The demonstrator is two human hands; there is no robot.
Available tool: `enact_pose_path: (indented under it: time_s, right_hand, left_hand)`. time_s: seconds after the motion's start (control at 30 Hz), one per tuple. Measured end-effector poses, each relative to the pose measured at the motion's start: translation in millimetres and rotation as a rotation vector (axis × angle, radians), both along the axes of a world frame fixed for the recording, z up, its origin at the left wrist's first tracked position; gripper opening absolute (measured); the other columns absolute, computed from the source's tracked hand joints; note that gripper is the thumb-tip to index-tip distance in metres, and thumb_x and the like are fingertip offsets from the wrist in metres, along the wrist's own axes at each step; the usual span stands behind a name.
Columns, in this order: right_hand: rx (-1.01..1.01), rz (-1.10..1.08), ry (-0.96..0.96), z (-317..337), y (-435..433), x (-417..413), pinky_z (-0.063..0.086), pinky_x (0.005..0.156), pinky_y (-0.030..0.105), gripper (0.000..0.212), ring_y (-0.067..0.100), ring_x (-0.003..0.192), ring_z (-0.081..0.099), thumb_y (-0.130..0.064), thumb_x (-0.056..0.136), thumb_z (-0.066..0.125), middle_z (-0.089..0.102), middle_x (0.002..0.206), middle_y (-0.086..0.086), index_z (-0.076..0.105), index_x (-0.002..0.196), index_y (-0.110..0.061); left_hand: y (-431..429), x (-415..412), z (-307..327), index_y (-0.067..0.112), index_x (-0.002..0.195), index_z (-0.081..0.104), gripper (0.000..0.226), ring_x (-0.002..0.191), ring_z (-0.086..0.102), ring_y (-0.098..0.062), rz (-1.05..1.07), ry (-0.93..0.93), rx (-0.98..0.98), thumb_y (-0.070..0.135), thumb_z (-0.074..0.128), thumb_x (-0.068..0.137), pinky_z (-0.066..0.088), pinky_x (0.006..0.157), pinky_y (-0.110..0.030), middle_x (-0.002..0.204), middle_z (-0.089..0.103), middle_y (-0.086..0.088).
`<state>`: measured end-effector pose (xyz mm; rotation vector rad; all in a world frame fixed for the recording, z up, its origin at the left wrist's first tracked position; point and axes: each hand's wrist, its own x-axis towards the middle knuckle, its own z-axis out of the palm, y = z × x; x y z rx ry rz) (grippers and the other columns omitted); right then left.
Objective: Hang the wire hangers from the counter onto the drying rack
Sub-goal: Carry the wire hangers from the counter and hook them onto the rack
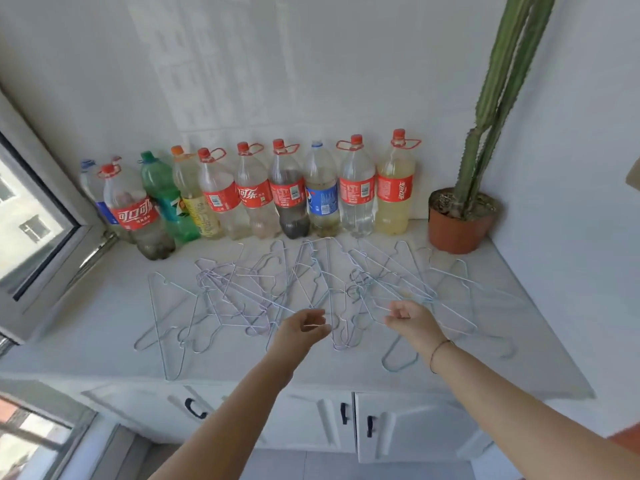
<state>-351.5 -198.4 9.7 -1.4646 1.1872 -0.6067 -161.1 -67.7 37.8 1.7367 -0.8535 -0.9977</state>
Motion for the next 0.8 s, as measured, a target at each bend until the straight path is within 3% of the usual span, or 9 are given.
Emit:
enact_pose_path:
  time_s: [0.3,0.5,0.67,0.73,0.8]
  right_hand:
    - [0.087,-0.081,0.034,-23.7,-51.3,44.9,0.038,0.083,0.023,0.023,0.016,0.095,0.055,-0.008,0.08,0.067,0.058,0.099,0.003,0.057,0.1,-0.016]
    - [0.16,-0.15,0.042,-50.4,-67.7,42.0,0.04,0.082,0.023,0.026,0.015,0.092,0.056,-0.016,0.076,0.073,0.059,0.097,0.002,0.059,0.099,-0.016]
    - [0.213,-0.207,0.022,-62.5,-84.0,37.2,0.043,0.084,0.025,0.026,0.017,0.09,0.056,-0.007,0.074,0.073,0.059,0.095,0.006,0.061,0.097,-0.012]
    - [0.223,-0.221,0.008,-63.1,-90.9,36.7,0.044,0.08,0.021,0.024,0.017,0.088,0.055,-0.002,0.075,0.071,0.058,0.093,0.007,0.06,0.095,-0.01]
    - [0.228,-0.215,-0.008,-66.3,-98.7,36.4,0.044,0.075,0.018,0.023,0.018,0.089,0.055,0.001,0.076,0.068,0.057,0.093,0.009,0.06,0.093,-0.011]
  left_hand:
    - [-92.2,42.5,-43.2,0.014,0.113,0.062,0.033,0.084,0.058,-0.009,-0.039,-0.038,0.099,0.015,0.07,0.081,0.044,0.063,-0.005,0.102,0.063,-0.001]
    - [-142.0,44.9,-72.4,0.007,0.119,0.06,0.041,0.095,0.059,-0.019,-0.076,-0.001,0.219,0.016,0.07,0.081,0.042,0.082,-0.024,0.106,0.064,-0.008]
    - [-177.0,43.4,-90.3,0.007,0.121,0.058,0.042,0.093,0.058,-0.02,-0.043,0.038,0.313,0.015,0.069,0.081,0.046,0.085,-0.03,0.101,0.065,-0.007]
    - [-187.0,42.6,-96.2,0.007,0.12,0.059,0.042,0.089,0.058,-0.021,-0.021,0.053,0.345,0.013,0.07,0.08,0.047,0.081,-0.029,0.1,0.064,-0.009]
    - [-193.2,42.1,-97.2,0.006,0.116,0.061,0.037,0.077,0.056,-0.018,0.009,0.077,0.36,0.01,0.069,0.08,0.046,0.067,-0.025,0.095,0.062,-0.01]
